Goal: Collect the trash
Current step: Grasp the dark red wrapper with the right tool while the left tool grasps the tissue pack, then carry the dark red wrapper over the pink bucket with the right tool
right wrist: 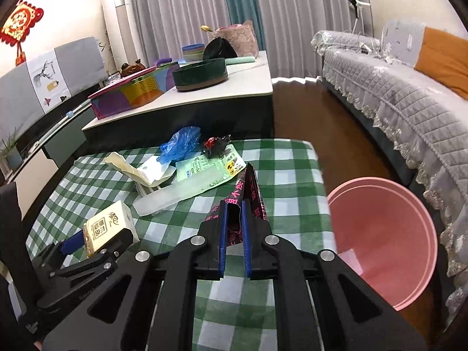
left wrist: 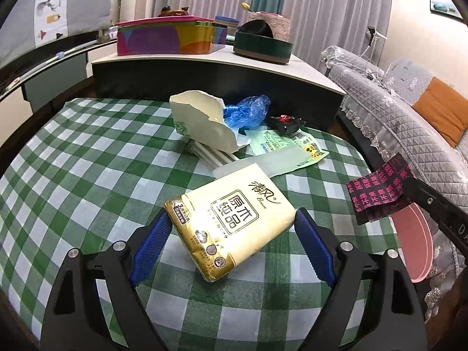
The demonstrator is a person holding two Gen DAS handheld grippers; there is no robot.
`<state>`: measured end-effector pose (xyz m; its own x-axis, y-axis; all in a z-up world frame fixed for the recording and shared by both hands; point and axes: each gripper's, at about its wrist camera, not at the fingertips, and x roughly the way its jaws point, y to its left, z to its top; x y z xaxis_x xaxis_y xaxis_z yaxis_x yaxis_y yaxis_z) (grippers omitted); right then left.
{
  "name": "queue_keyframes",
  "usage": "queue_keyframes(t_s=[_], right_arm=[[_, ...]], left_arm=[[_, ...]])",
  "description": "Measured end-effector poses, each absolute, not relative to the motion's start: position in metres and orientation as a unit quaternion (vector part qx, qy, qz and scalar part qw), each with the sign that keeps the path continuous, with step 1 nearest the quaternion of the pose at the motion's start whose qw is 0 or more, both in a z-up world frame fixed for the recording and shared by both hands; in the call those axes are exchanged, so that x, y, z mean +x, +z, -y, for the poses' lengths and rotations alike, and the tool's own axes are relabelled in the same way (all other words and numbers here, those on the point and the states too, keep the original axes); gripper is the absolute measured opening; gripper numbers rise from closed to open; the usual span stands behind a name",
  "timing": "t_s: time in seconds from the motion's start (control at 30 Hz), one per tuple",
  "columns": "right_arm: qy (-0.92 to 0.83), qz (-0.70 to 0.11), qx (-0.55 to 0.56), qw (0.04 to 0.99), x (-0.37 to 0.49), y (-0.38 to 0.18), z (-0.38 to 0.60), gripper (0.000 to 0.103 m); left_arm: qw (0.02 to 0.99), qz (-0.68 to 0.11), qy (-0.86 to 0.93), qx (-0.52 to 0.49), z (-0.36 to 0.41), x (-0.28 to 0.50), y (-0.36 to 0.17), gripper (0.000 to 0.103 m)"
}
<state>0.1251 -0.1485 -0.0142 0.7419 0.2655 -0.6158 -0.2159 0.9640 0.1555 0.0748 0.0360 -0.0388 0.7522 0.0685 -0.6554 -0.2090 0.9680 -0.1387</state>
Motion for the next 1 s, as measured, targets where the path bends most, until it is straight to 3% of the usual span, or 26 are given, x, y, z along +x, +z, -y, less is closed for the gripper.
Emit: queue_keyframes(t_s=[1.0], right_arm=[[0.062, -0.314, 0.043, 0.946, 0.100, -0.003, 0.228, 0.010]], left_arm=[[0.942, -0.326, 0.004, -0.079, 0.034, 0.073, -0.025, 0.082]])
